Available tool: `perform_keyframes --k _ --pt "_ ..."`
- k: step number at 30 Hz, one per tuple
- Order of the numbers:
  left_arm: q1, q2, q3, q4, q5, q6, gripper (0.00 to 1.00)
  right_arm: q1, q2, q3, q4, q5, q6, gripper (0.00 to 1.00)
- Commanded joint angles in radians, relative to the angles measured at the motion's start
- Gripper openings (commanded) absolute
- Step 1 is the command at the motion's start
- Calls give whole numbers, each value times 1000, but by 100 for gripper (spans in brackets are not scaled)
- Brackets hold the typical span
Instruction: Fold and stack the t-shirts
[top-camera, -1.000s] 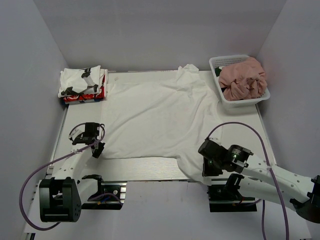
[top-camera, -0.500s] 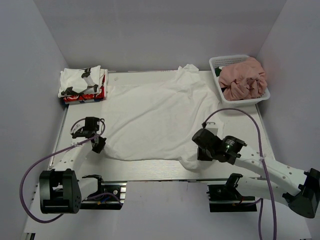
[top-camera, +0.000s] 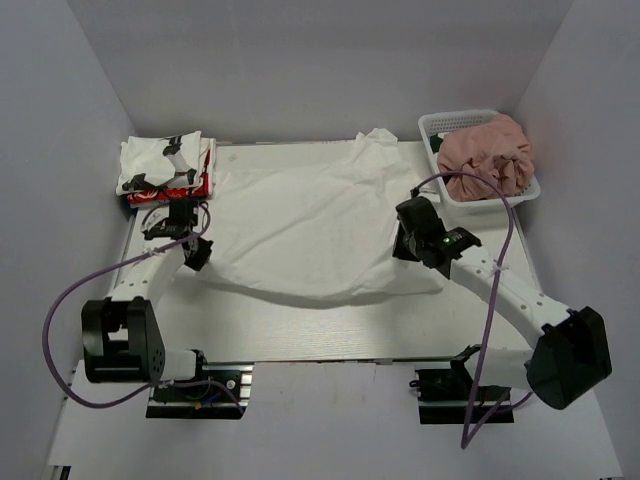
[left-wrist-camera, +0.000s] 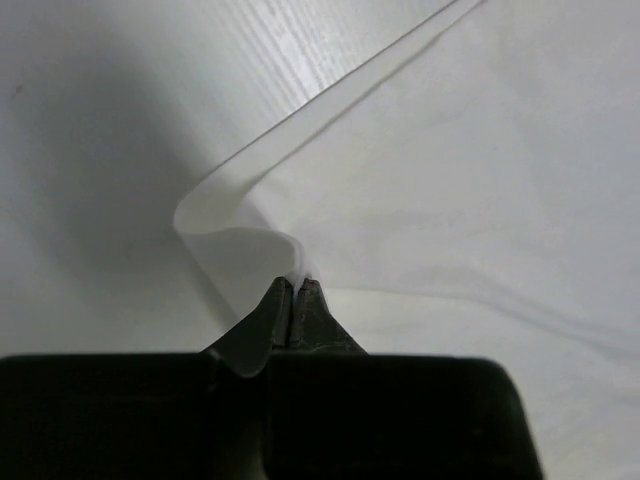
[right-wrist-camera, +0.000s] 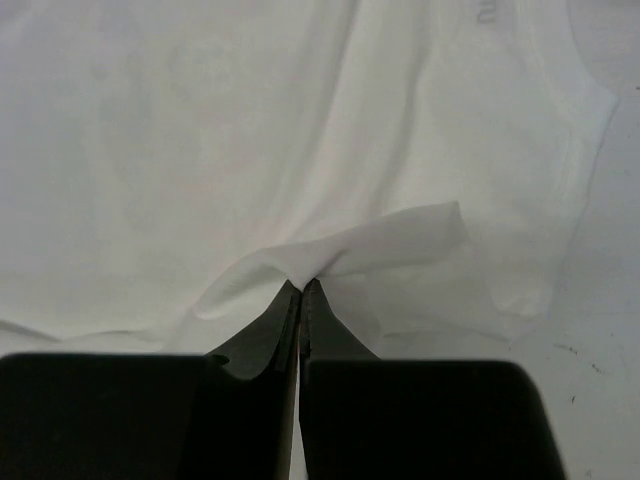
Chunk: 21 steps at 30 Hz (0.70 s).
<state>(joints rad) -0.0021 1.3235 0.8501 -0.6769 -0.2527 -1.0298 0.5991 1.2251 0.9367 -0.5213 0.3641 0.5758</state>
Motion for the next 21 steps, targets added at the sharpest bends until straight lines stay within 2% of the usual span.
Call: perform_keyframes --k 1,9,18,20,21 --pt "8 61 90 45 -31 -3 0 -85 51 71 139 -76 -83 0" --pt "17 259 273 45 -66 -3 0 -238 217 226 168 -139 -168 0" --pt "50 483 426 54 -46 -13 0 -318 494 395 194 -189 -313 0" --pt "50 509 463 54 -46 -13 0 -335 580 480 187 -195 -329 0" --pt "50 519 474 72 -46 -13 13 -340 602 505 188 -198 -368 0"
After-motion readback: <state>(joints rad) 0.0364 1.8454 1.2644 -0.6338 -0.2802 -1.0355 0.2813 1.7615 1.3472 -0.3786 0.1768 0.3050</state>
